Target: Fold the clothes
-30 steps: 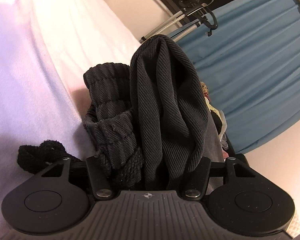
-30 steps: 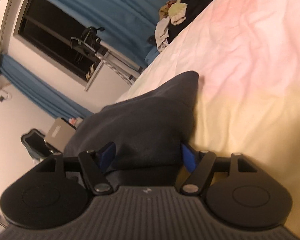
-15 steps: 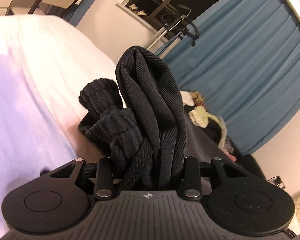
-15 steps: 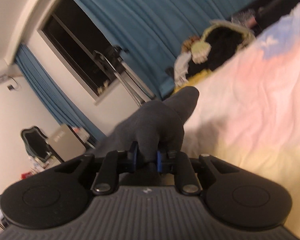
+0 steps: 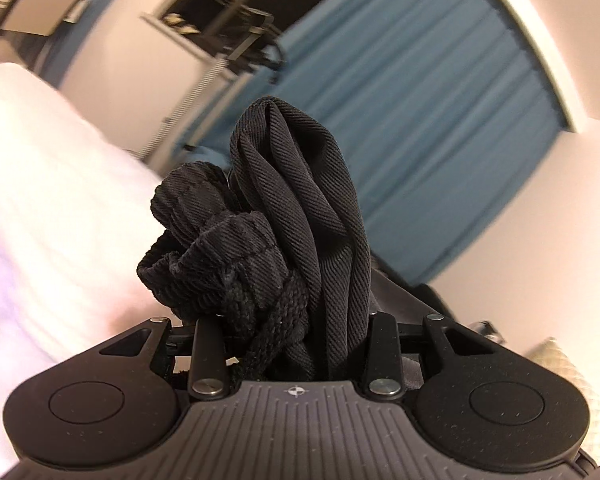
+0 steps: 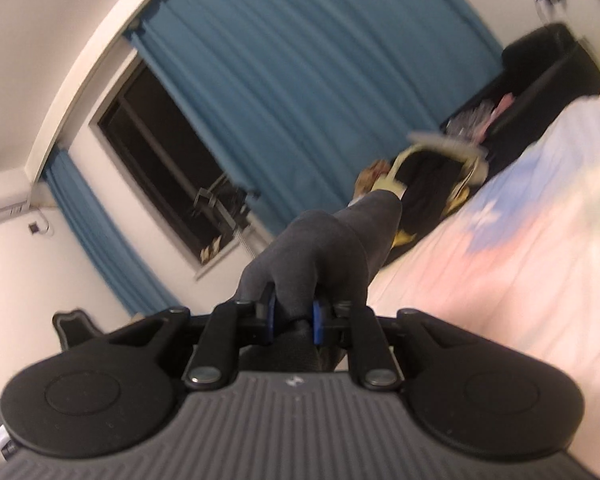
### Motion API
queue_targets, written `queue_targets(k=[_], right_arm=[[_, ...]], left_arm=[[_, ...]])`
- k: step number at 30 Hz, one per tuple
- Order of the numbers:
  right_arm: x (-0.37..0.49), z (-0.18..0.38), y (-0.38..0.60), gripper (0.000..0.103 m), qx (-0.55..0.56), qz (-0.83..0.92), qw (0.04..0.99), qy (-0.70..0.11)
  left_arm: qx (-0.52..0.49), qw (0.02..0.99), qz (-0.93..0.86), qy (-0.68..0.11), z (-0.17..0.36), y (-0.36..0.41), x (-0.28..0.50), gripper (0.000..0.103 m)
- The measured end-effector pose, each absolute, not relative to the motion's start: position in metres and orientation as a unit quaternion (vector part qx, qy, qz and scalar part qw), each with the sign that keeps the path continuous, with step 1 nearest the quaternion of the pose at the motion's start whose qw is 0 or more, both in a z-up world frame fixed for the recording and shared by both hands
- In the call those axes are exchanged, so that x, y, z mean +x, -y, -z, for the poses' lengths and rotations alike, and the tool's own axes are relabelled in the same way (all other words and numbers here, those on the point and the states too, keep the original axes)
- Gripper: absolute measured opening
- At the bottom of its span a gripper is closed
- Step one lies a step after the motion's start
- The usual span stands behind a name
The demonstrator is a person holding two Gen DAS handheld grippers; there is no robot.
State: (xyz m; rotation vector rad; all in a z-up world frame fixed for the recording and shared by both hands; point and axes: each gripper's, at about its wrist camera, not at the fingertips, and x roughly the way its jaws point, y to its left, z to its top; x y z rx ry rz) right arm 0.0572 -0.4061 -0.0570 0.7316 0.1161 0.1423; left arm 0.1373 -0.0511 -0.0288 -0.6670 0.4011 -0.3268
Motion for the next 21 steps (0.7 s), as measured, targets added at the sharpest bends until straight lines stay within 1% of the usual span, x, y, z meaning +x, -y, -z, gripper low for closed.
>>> queue_targets(k=[6, 11, 16, 19, 21], right_arm=[[0.019, 0.044, 0.504, 0.018, 0.350, -0.013, 0.936, -0.030], [-0.006, 0.065, 0.576, 0.018, 0.347, 0.053, 0.936, -0.038], [-0.017, 0.113, 0.625, 0.018, 0.353, 0.110, 0.927, -0.067], [-0.022, 0.154, 0.642, 0.018, 0.366, 0.137, 0.916, -0.090], [-0.026, 0.189, 0.646, 0.018, 0.403, 0.157, 0.896, -0.104]], left_arm=[[-0.316, 0.898, 0.224, -0.211, 0.026, 0.159, 0.148, 0.040], [-0.290, 0.887, 0.270, -0.238, 0.051, 0.253, 0.170, 0.040], [-0.246, 0.870, 0.318, -0.285, 0.106, 0.319, 0.179, 0.040], [-0.221, 0.863, 0.330, -0.314, 0.146, 0.334, 0.188, 0.040], [-0.204, 0.861, 0.335, -0.325, 0.168, 0.338, 0.197, 0.040]])
